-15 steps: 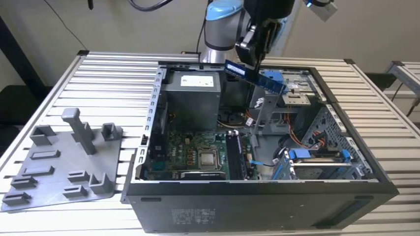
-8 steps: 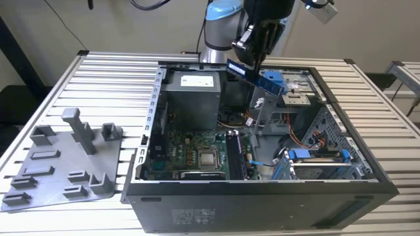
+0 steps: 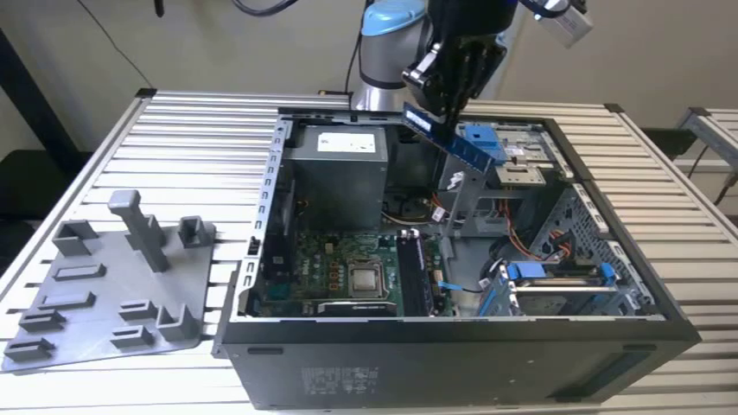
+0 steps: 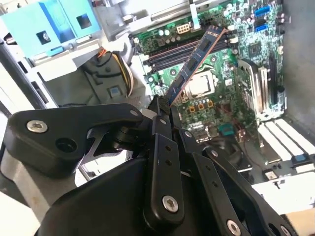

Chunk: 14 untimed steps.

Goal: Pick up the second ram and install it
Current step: 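Insert the second ram into the second slot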

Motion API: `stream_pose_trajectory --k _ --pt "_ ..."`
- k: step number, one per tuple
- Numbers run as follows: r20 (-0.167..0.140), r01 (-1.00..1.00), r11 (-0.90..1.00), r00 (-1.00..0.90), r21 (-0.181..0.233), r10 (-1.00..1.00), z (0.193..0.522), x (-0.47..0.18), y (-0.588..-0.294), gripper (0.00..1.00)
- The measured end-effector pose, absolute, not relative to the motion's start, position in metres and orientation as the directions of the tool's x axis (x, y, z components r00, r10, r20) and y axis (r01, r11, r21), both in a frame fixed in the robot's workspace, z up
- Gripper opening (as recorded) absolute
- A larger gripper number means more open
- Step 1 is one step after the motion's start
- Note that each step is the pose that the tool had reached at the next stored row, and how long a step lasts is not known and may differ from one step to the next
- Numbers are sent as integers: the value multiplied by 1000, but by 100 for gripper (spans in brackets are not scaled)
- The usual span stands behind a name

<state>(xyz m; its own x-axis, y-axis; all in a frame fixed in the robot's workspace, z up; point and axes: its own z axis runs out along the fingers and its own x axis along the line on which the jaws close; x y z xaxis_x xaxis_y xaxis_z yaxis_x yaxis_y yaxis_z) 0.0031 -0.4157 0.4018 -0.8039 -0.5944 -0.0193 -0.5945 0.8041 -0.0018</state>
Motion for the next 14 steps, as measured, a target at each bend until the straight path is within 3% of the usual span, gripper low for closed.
stream_pose_trajectory --k 14 --pt "-19 -406 914 -914 -2 -406 399 3 -416 14"
